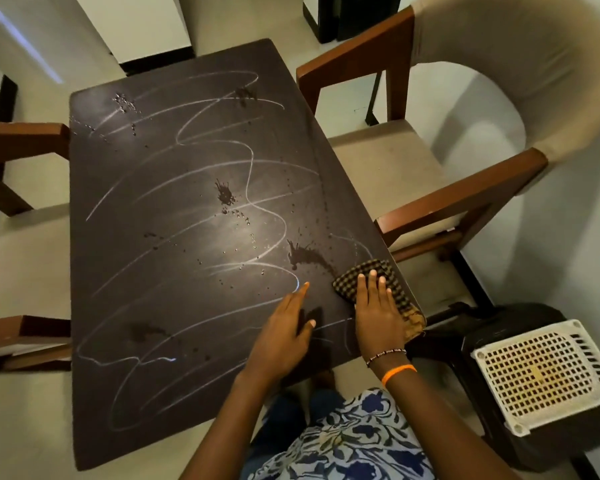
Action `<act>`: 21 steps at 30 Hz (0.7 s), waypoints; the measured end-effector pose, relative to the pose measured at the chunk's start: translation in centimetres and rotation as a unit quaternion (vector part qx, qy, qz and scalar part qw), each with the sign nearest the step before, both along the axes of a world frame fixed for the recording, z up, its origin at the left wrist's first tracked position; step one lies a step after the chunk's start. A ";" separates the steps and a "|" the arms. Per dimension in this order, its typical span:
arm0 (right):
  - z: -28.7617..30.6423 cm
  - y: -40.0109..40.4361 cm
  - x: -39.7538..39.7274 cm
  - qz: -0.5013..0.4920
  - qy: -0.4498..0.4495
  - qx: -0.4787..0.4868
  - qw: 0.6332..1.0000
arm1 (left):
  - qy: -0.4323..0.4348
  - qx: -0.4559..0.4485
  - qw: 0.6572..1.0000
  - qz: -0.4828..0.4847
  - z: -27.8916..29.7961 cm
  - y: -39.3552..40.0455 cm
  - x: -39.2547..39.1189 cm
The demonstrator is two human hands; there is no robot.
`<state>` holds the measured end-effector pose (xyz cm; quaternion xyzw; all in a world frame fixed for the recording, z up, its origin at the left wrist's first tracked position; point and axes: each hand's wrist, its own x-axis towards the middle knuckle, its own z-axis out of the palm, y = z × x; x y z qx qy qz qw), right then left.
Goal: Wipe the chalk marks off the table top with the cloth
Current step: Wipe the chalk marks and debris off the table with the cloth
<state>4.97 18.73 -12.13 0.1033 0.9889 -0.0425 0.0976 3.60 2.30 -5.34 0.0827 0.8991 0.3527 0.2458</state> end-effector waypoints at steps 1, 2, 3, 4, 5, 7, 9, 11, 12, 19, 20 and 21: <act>0.1 0.2 -0.2 0.005 0.003 -0.002 1.000 | -0.002 0.003 1.000 -0.002 0.1 0.1 0.0; 0.2 0.3 -0.4 0.009 0.006 -0.007 1.000 | 0.002 0.001 1.000 -0.007 0.3 0.1 -0.1; 1.1 0.2 -0.6 -0.001 0.000 -0.028 1.000 | 0.006 0.000 1.000 -0.014 0.4 0.1 -0.1; 1.9 0.1 -0.8 -0.019 0.009 -0.058 0.998 | 0.010 0.000 1.000 -0.017 0.6 0.0 -0.1; 2.8 0.0 -1.2 -0.046 0.001 -0.087 0.995 | 0.015 0.004 1.000 -0.018 0.9 -0.1 -0.3; 4.6 -0.2 -2.1 -0.080 -0.004 -0.130 0.988 | 0.025 0.009 1.000 -0.012 1.4 -0.3 -0.7; 6.2 -1.0 -3.3 -0.087 0.021 -0.208 0.974 | 0.043 0.020 0.999 0.009 1.9 -0.8 -1.3; 7.6 -2.3 -4.6 -0.090 0.035 -0.331 0.939 | 0.060 0.028 0.997 0.029 2.4 -1.6 -1.7; 8.0 -3.3 -5.3 -0.104 0.033 -0.411 0.905 | 0.068 0.028 0.996 0.039 2.7 -2.1 -1.9; 10.9 -11.7 -9.1 -0.194 -0.032 -0.734 0.650 | 0.145 -0.006 0.981 0.130 4.8 -9.1 -4.0; 11.3 -12.9 -9.9 -0.189 -0.044 -0.748 0.635 | 0.154 -0.015 0.978 0.143 5.0 -10.8 -4.5; 11.5 -13.9 -10.6 -0.186 -0.053 -0.759 0.622 | 0.159 -0.019 0.975 0.151 5.2 -12.2 -5.0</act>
